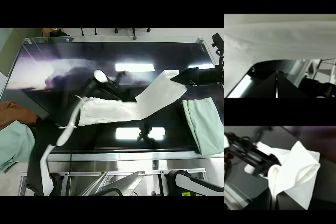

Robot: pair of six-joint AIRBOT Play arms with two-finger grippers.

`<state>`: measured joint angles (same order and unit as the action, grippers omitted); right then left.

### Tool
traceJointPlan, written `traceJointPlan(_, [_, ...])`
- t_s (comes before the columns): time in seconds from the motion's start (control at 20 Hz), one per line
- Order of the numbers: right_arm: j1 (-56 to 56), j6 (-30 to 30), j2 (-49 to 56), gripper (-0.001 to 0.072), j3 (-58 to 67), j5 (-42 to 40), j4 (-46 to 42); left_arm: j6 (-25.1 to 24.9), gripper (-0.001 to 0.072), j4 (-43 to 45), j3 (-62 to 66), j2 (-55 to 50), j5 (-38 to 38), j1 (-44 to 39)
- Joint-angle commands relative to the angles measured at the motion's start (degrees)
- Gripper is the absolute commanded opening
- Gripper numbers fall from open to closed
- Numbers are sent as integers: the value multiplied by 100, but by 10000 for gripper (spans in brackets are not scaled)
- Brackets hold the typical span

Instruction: Fold the shirts.

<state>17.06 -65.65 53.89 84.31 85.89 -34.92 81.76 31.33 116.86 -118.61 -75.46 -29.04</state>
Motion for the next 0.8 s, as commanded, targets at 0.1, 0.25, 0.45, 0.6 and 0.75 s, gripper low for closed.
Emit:
traceJointPlan(0.1, [-1639, -122, 273, 21, -63, -1320, 328, -544, 22, -1915, 46, 2070, -1360, 1799])
traceJointPlan(0.25, [-3650, 24, 861, 20, -63, -3123, 328, -697, 22, -2225, -2, 3309, -1274, 2903])
traceJointPlan(0.45, [-5855, 737, 2247, 35, -61, -5831, 321, -1067, 22, -2223, -595, 4548, -1545, 4046])
traceJointPlan(0.6, [-6747, 1067, 3292, 351, -15, -7919, 319, -1384, 22, -2190, -1397, 5241, -1655, 4592])
traceJointPlan(0.75, [-6808, 1292, 3307, 507, -4, -8087, 225, -1692, 22, -2190, -2361, 5818, -1537, 4881])
